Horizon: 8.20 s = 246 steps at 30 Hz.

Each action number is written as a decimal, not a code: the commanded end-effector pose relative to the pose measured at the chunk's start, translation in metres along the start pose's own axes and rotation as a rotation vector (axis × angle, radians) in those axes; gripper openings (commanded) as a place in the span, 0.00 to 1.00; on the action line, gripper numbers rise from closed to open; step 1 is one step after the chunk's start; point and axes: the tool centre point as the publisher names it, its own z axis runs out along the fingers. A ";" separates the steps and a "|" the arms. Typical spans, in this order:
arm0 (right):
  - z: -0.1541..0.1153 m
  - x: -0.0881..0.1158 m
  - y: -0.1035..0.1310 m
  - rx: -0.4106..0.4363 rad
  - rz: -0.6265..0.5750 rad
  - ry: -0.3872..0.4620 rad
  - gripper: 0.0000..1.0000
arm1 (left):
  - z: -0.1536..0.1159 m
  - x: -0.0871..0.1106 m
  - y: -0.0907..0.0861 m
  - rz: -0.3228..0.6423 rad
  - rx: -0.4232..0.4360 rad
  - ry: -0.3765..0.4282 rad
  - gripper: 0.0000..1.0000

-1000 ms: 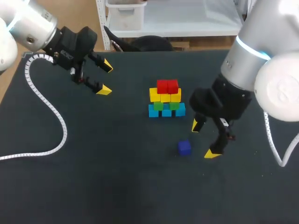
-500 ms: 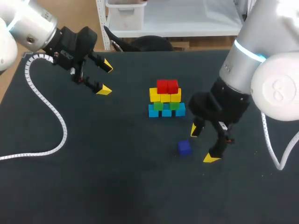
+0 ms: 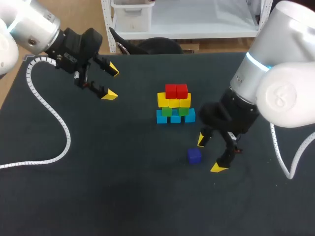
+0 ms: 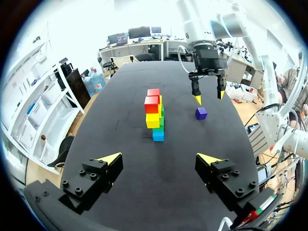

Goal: Place the blue cubes, place green cubes on the blue cubes, place the yellow cubes on the green cubes, then place the red cubes on the yellow cubes, and place purple cube on the red cubes.

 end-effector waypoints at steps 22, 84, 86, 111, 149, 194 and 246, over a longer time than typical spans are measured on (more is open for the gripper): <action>0.027 -0.003 -0.021 0.044 0.024 0.012 1.00 | 0.000 0.001 0.001 0.003 0.002 -0.002 1.00; -0.092 -0.063 -0.033 0.204 -0.054 0.041 0.00 | 0.000 0.001 0.001 0.003 0.002 -0.002 1.00; -0.092 -0.063 -0.033 0.204 -0.054 0.041 0.00 | 0.000 0.001 0.001 0.003 0.002 -0.002 1.00; -0.092 -0.063 -0.033 0.204 -0.054 0.041 0.00 | 0.000 0.001 0.001 0.003 0.002 -0.002 1.00; -0.133 -0.064 -0.103 0.296 0.013 0.066 0.00 | 0.000 0.001 0.001 0.003 0.002 -0.002 1.00; -0.103 -0.067 -0.148 0.243 0.130 0.045 0.00 | 0.000 0.001 0.001 0.003 0.002 -0.002 1.00; -0.096 -0.063 -0.181 0.248 0.138 0.018 0.04 | 0.000 0.001 0.001 0.003 0.002 -0.002 1.00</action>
